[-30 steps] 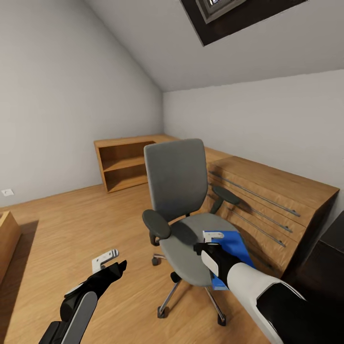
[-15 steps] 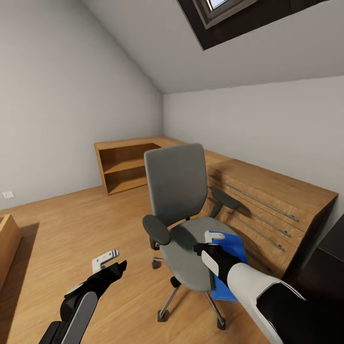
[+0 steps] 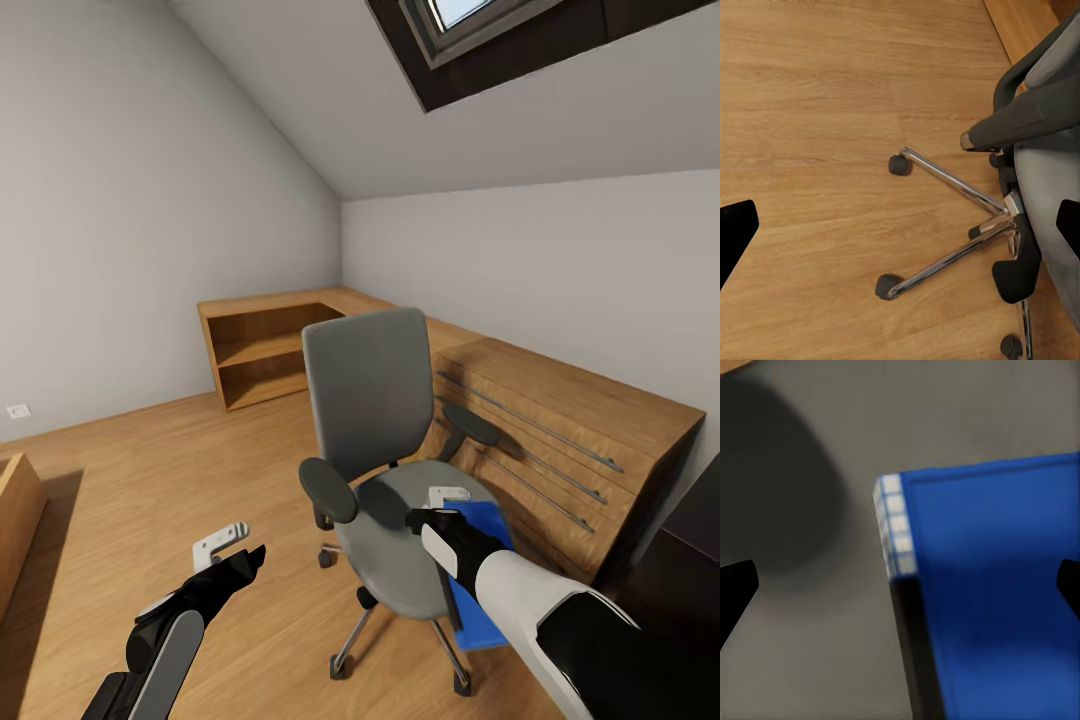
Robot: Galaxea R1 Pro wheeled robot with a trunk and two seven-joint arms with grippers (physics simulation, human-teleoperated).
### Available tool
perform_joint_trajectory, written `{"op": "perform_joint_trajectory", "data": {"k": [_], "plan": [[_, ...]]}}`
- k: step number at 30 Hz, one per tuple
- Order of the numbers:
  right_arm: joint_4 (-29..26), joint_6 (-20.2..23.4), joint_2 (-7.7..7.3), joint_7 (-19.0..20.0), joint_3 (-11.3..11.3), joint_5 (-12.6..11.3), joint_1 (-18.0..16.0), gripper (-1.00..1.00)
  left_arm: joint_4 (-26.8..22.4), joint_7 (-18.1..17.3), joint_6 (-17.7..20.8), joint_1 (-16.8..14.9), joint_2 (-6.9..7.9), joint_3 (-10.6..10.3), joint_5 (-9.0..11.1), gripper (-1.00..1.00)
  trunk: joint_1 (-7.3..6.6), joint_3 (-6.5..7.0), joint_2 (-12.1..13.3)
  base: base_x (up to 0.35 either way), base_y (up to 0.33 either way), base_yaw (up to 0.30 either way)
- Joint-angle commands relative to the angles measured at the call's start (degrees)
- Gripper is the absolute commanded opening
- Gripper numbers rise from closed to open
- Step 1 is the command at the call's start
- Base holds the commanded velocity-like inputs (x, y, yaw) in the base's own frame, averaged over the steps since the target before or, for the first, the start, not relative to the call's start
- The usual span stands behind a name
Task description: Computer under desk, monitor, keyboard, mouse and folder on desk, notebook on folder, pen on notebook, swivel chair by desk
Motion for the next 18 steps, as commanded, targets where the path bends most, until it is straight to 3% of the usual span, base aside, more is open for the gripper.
{"op": "perform_joint_trajectory", "data": {"k": [1,18], "plan": [[-0.12,0.38,-0.02,-0.35,0.48,-0.32,-0.03,1.0,-0.07,0.57,0.05,-0.04,0.04,-0.1,0.58,1.0,-0.01,-0.06,-0.03,0.0,0.0,0.0],[-2.34,-0.84,0.16,-2.54,0.92,-0.21,0.08,1.0,-0.07,0.57,0.01,-0.04,0.04,-0.05,0.58,1.0,-0.01,-0.06,-0.03,0.0,0.0,0.0]]}}
